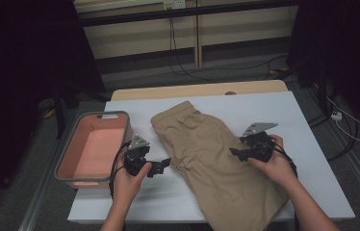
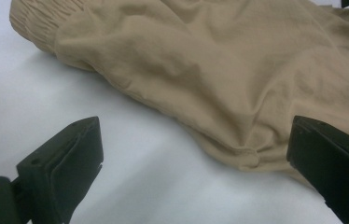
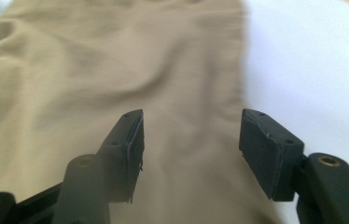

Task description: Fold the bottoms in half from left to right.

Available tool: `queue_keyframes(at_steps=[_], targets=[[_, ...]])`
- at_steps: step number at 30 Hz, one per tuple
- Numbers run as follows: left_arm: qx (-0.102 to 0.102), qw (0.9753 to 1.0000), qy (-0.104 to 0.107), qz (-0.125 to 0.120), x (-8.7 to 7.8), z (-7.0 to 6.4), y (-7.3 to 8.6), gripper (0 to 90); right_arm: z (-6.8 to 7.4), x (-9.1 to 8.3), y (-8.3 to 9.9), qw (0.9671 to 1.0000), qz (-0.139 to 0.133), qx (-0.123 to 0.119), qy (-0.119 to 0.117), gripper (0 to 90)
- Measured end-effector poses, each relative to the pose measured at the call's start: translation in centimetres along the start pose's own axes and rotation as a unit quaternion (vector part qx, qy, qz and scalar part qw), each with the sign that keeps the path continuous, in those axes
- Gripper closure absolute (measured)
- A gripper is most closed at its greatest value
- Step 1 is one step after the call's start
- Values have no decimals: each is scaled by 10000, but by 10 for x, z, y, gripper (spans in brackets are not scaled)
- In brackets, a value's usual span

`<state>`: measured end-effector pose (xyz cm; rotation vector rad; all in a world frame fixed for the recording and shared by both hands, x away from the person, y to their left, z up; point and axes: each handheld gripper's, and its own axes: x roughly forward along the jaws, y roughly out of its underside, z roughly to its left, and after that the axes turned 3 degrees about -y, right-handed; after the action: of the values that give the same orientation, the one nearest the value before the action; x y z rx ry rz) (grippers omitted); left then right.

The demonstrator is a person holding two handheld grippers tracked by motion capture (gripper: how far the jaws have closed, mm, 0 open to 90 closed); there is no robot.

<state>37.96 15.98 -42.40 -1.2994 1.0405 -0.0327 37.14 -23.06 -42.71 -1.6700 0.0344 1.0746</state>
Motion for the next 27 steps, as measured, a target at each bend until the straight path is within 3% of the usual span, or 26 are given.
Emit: queue_keyframes(at_steps=[2, 6, 10, 11, 14, 19, 22, 27], targets=[[-4, 10000, -4, -27, 1, 0, -2, 38, -8, -5, 5, 9999, 11, 100, 141, 448], [-4, 10000, -31, 1, 7, -1, -5, 36, -16, -6, 17, 9994, 157, 269, 148, 547], [-33, 9999, -140, 13, 13, 2, -9, 36, -23, -5, 24, 9988, 146, 467, 54, 732], [-74, 9999, -145, -19, 15, 3, -11, 35, -24, -5, 25, 9986, 173, 496, -13, 819], [-181, 9995, -229, -123, 22, 7, -17, 30, -28, -6, 28, 9983, 165, 527, -163, 894], [-70, 9990, -379, -243, 33, 11, -27, 62, -32, -13, 27, 9988, 147, 454, -108, 900], [-198, 9982, -501, -253, 42, 15, -31, 103, -38, -17, 29, 9986, 83, 522, -12, 900], [-67, 9973, -733, -75, 55, 23, -36, 173, -38, -15, 30, 9986, 83, 524, 56, 900]])
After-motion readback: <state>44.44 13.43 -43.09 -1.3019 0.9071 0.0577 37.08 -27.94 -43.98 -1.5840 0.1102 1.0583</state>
